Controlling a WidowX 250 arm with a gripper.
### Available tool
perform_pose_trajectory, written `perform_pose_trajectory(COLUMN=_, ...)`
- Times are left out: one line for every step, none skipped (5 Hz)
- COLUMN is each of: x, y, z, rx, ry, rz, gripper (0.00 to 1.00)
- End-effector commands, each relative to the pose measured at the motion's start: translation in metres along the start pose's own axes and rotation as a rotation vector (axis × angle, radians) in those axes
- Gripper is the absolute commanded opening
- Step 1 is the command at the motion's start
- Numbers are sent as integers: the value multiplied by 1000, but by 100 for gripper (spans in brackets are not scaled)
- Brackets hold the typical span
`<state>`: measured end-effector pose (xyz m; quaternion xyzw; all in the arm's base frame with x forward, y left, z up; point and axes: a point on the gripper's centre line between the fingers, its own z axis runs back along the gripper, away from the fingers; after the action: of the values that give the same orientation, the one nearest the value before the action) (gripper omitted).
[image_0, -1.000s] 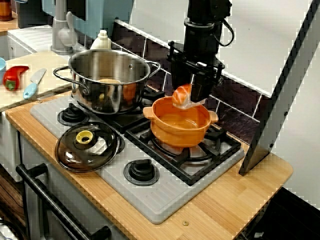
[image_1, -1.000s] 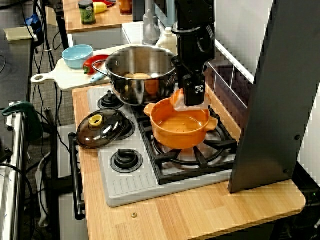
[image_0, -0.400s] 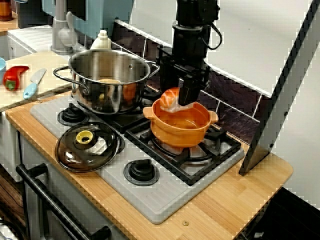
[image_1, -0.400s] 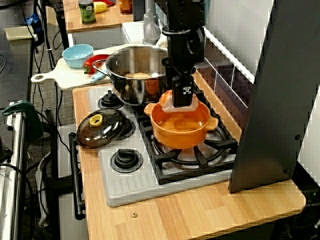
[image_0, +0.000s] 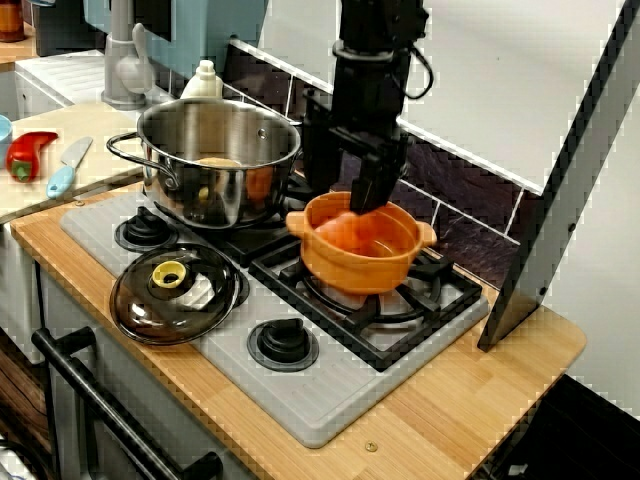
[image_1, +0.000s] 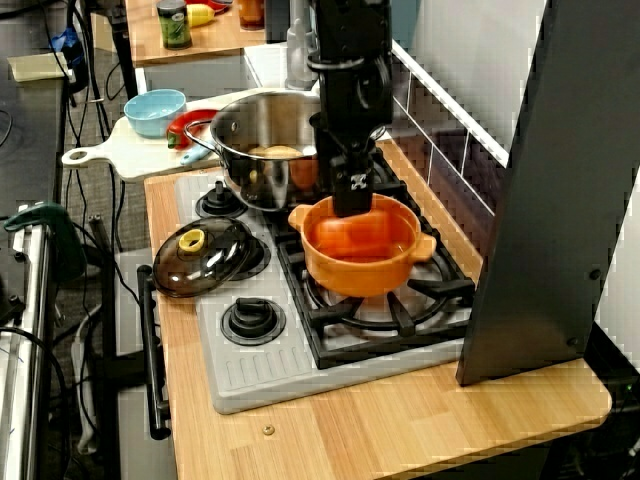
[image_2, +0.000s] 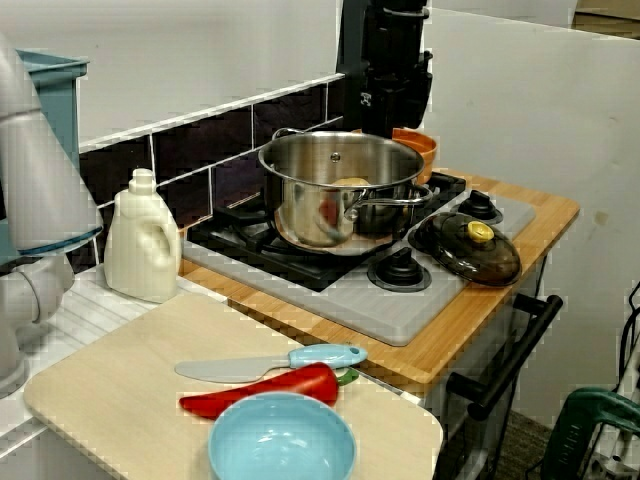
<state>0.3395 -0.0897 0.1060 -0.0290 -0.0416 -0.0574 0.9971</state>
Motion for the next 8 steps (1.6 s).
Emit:
perform_pose_trajectory(x=-10, y=7, z=18, rx=-2, ry=-67, rz=-14, gripper=100)
perform_pose_trajectory(x=-10, y=8, z=24, rx=-7, ry=-69, rz=-22, gripper=100)
perform_pose_trajectory(x=-11, y=11, z=34, rx=-24, ry=-65, rz=-18, gripper=100)
perform_pose_trajectory(x=-16, y=11, z=44, rx=-44, ry=-64, rz=-23, gripper=100)
perform_pose_trajectory(x=-23, y=14, z=47, rx=-45, ry=-78, rz=-31, gripper=100)
perform_pose_trajectory(x=-35, y=22, z=44, rx=-43, ry=-94, rz=-37, gripper=100)
perform_pose_trajectory(x=-49, y=23, z=42, rx=-39, ry=-111, rz=-55, gripper=100)
perform_pose_trajectory(x=-59, y=26, z=41, rx=-32, ry=-127, rz=-66, gripper=100)
